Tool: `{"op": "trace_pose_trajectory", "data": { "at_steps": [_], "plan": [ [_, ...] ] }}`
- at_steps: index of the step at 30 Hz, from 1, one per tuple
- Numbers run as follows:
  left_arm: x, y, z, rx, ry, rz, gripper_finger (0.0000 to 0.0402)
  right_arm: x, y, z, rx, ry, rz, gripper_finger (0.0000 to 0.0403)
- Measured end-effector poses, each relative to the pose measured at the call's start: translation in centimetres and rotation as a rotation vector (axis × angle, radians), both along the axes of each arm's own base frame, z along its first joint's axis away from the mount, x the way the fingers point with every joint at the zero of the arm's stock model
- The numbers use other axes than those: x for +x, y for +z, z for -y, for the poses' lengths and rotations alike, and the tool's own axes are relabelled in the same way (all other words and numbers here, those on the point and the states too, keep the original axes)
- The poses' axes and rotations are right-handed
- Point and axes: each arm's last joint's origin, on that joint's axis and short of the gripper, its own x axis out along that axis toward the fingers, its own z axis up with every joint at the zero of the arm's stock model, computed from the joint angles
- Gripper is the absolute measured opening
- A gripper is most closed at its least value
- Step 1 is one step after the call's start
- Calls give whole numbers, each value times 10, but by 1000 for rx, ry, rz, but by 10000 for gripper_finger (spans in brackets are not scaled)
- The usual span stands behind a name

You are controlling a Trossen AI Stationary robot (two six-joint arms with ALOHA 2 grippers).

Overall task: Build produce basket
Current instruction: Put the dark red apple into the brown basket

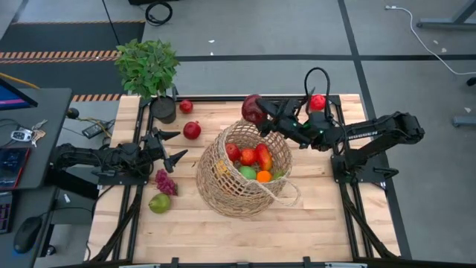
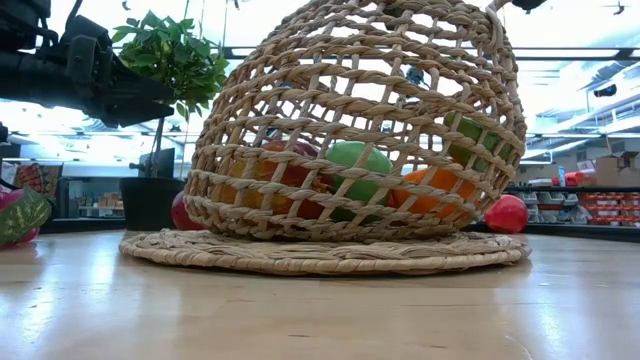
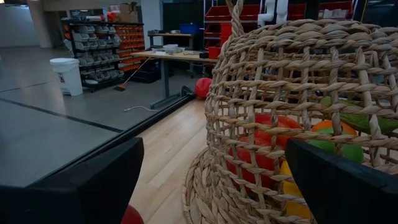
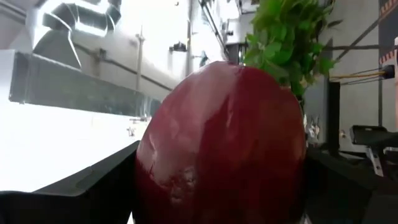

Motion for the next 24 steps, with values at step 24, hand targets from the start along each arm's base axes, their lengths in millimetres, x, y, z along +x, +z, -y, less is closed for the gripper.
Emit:
{"op": "trace_pose_trajectory", "data": {
  "at_steps": [24],
  "plan": [
    [0,0,0,0,0,0,398,6,-21,3,-702,-202,-516,375]
  ]
}}
